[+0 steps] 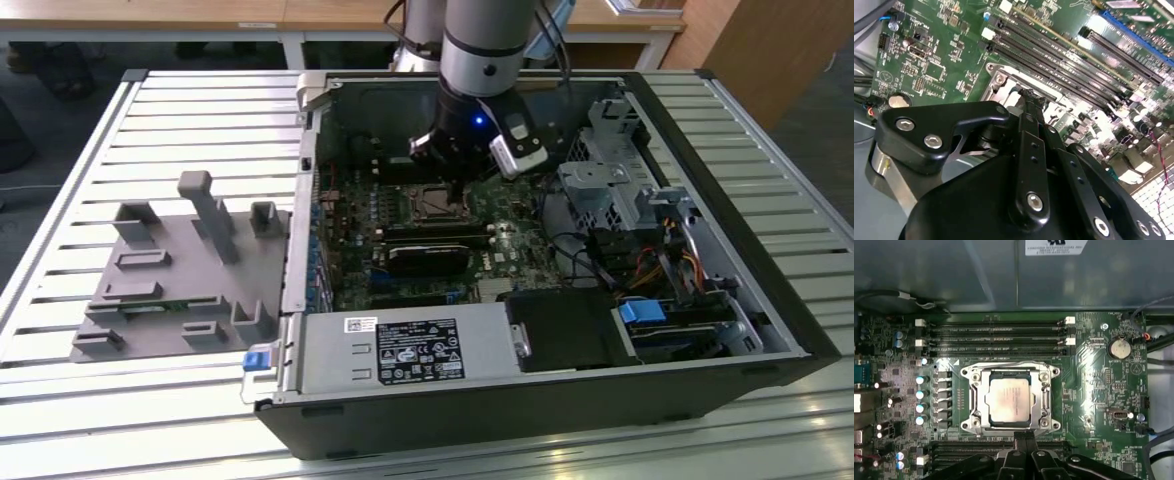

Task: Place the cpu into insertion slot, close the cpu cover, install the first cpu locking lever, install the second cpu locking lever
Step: 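Install the second cpu locking lever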

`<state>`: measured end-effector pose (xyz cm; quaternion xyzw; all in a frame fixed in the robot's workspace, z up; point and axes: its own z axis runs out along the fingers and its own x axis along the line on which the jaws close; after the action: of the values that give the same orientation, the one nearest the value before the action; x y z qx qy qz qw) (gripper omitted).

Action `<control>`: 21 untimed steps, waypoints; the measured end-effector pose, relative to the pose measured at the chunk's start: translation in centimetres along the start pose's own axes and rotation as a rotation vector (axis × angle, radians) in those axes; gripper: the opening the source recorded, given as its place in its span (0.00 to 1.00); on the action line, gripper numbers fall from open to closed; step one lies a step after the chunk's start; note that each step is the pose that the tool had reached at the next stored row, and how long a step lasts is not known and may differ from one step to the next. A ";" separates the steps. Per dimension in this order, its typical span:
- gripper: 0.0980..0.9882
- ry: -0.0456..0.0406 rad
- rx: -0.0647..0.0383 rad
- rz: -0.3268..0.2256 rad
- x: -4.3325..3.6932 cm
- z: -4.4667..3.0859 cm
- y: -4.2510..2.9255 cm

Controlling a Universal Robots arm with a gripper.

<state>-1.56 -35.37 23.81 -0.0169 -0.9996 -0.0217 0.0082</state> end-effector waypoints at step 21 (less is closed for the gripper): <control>0.01 0.0000 0.000 0.000 1.97 0.27 -1.06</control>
<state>-3.57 -36.35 23.53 -0.0168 -0.9996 -0.0217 0.0081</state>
